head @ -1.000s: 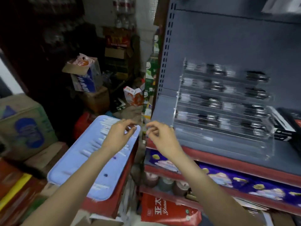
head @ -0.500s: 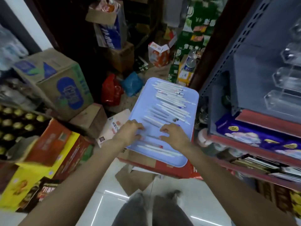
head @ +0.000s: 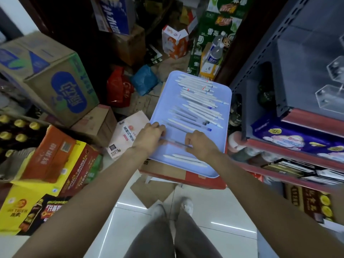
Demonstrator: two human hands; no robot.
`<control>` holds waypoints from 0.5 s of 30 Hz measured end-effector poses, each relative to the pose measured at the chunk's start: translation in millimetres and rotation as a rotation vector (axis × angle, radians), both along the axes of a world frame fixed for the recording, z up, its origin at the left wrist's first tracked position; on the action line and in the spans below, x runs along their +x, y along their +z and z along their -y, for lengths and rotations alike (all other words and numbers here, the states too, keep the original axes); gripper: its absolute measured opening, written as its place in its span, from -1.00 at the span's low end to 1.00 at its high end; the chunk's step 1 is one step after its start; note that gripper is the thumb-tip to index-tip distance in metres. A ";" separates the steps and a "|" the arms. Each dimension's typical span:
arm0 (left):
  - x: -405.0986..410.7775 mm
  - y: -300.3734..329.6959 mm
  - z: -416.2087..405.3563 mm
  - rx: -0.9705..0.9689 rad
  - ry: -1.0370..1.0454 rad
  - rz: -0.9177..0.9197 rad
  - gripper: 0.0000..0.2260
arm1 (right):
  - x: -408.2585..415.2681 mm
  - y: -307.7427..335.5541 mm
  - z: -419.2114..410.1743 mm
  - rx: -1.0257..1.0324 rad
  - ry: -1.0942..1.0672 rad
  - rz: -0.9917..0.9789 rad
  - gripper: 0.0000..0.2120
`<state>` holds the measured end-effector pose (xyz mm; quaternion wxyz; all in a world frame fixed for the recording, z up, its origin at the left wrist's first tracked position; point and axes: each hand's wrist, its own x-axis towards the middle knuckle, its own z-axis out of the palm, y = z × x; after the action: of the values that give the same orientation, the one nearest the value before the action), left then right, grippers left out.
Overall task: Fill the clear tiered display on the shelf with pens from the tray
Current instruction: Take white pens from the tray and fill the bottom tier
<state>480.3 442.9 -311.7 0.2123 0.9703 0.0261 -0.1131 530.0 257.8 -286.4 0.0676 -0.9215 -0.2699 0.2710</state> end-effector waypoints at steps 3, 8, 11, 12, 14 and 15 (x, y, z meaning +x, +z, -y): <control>1.4 1.5 -1.5 0.068 -0.071 -0.031 -0.82 | -0.2 -1.3 1.0 -0.017 -0.021 -0.022 -0.89; 0.4 5.4 -6.8 0.049 -0.100 -0.011 -0.88 | 2.0 1.2 7.5 0.229 -0.288 -0.110 -0.88; 1.3 12.0 -6.5 -0.202 0.057 0.120 -0.91 | 4.0 17.0 11.6 0.321 -0.341 -0.175 -0.82; 3.5 18.3 -5.2 -0.296 0.116 0.158 -0.92 | 5.2 22.3 14.1 0.356 -0.349 -0.186 -0.84; 9.6 33.5 -0.5 -0.529 0.173 0.181 -0.89 | 7.4 34.8 19.8 0.458 -0.396 -0.200 -0.90; 13.5 41.9 2.5 -0.639 0.186 0.186 -0.86 | 8.6 41.3 23.1 0.520 -0.431 -0.205 -0.94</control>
<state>493.8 440.4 -269.8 0.5161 0.8545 0.0581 -0.0070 538.6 234.6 -245.1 0.3825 -0.8772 -0.1208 0.2640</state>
